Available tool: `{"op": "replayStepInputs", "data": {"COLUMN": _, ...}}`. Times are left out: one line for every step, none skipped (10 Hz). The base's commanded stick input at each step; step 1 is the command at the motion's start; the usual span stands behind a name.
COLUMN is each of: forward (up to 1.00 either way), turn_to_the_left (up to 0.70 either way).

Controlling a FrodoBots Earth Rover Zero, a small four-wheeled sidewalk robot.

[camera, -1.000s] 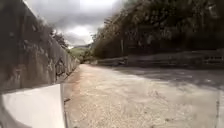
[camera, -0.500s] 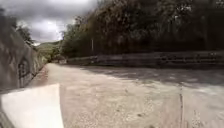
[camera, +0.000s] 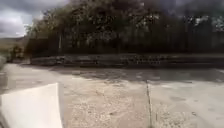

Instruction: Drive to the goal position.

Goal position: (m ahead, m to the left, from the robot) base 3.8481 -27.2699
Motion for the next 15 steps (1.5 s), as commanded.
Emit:
{"op": "replayStepInputs", "data": {"forward": 0.0, "turn_to_the_left": -0.65}}
{"op": "replayStepInputs", "data": {"forward": 0.0, "turn_to_the_left": -0.65}}
{"op": "replayStepInputs", "data": {"forward": 0.0, "turn_to_the_left": -0.65}}
{"op": "replayStepInputs", "data": {"forward": 0.0, "turn_to_the_left": -0.65}}
{"op": "replayStepInputs", "data": {"forward": 0.0, "turn_to_the_left": -0.65}}
{"op": "replayStepInputs", "data": {"forward": 0.0, "turn_to_the_left": -0.65}}
{"op": "replayStepInputs", "data": {"forward": 0.0, "turn_to_the_left": -0.65}}
{"op": "replayStepInputs", "data": {"forward": 0.0, "turn_to_the_left": -0.65}}
{"op": "replayStepInputs", "data": {"forward": 0.0, "turn_to_the_left": -0.63}}
{"op": "replayStepInputs", "data": {"forward": 0.0, "turn_to_the_left": -0.62}}
{"op": "replayStepInputs", "data": {"forward": 0.0, "turn_to_the_left": -0.61}}
{"op": "replayStepInputs", "data": {"forward": 0.0, "turn_to_the_left": -0.61}}
{"op": "replayStepInputs", "data": {"forward": 0.0, "turn_to_the_left": -0.61}}
{"op": "replayStepInputs", "data": {"forward": 0.0, "turn_to_the_left": -0.61}}
{"op": "replayStepInputs", "data": {"forward": 0.0, "turn_to_the_left": -0.61}}
